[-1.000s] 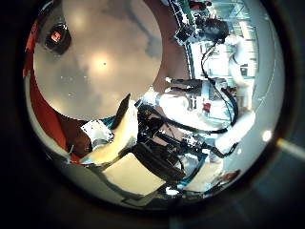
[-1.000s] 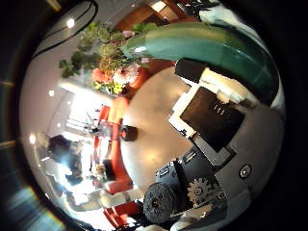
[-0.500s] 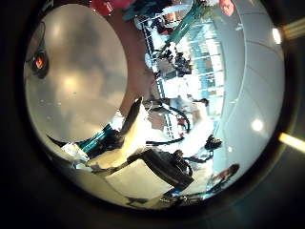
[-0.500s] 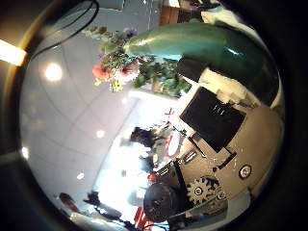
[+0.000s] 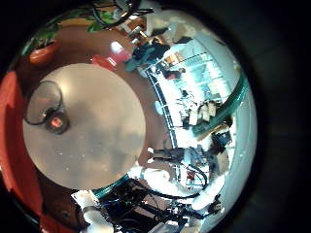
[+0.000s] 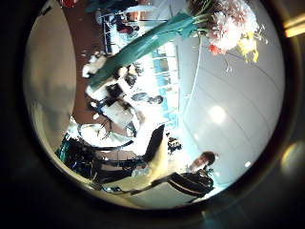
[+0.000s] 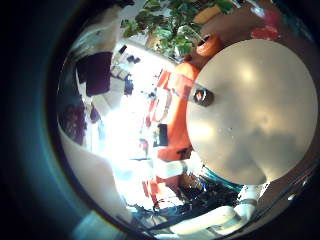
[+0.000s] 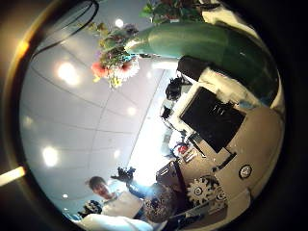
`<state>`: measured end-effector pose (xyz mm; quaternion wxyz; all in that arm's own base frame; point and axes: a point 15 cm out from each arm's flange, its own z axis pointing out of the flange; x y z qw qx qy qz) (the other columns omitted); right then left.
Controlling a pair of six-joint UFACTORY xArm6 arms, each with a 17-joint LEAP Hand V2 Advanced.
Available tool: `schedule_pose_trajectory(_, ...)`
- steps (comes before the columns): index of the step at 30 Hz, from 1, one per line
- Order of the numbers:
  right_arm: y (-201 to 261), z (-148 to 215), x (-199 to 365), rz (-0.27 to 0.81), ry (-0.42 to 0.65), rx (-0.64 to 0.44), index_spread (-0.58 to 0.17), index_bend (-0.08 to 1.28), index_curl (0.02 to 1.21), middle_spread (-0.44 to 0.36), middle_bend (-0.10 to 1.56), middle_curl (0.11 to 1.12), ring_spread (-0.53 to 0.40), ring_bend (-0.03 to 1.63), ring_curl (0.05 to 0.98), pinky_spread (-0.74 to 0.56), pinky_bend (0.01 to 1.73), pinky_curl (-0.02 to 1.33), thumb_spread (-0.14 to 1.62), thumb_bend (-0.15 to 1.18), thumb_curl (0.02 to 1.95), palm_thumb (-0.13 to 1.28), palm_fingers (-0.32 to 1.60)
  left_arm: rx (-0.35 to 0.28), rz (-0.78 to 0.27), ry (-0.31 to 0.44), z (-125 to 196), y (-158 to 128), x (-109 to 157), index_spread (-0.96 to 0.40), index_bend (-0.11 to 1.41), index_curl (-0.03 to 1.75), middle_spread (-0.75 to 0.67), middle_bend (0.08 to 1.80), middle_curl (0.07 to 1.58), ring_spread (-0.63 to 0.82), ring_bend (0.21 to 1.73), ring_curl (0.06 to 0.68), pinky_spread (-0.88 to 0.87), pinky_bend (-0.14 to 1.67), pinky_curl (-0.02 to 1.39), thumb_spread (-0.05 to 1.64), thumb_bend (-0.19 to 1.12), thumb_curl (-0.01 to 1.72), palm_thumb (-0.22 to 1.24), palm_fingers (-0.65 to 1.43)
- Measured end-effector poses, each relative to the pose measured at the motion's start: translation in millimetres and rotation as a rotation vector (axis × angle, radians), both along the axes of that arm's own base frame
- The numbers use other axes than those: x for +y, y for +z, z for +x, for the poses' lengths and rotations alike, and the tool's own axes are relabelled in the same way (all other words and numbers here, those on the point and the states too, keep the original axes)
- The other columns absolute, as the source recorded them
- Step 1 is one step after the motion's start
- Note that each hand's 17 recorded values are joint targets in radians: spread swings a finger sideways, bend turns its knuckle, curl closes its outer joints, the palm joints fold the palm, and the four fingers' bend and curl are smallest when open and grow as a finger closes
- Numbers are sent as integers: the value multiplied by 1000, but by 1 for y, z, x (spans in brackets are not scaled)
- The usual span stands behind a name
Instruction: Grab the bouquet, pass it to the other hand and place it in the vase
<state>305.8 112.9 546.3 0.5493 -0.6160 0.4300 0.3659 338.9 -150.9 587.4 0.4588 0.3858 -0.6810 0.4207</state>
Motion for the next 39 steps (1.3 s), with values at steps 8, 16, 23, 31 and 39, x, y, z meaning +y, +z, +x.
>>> schedule_pose_trajectory(8,-5,-9,37,-20,100,21,-216,1214,888,-132,1385,823,-193,1477,734,-178,1206,991,839,-5,1182,1088,1137,10,-168,-83,2,17,-8,217,160,254,458,265,362,535,576,234,484,287,323,937,-22,319,232,76)
schedule_pose_trajectory(16,-25,-9,53,-95,125,48,-215,1217,881,-132,1389,815,-193,1478,733,-181,1194,1012,843,-5,1211,1083,1138,57,-199,-156,-3,9,-33,172,190,291,257,463,441,434,582,225,456,192,293,918,-21,335,303,313)
schedule_pose_trajectory(23,-47,0,51,-177,93,70,-216,1222,880,-132,1397,812,-190,1475,734,-186,1189,1033,845,-7,1235,1081,1127,120,-235,-178,-3,4,-45,-51,203,332,-86,747,588,-161,943,329,-60,574,409,963,75,392,608,1159)
schedule_pose_trajectory(31,-54,15,39,-204,26,71,-220,1187,877,-134,1381,804,-197,1432,730,-201,1184,1033,881,-48,1170,921,1086,96,-295,-96,4,14,-38,-386,663,578,-345,1041,812,-392,1340,519,-373,1102,698,1011,202,555,944,1207)
schedule_pose_trajectory(39,-91,18,18,-166,-36,187,-277,740,777,-140,1082,688,-197,1291,637,-378,1118,873,989,-42,899,662,733,-21,-282,-16,12,39,-11,-541,836,779,-440,1183,887,-407,1475,568,-474,1200,834,1056,217,659,1001,1069)
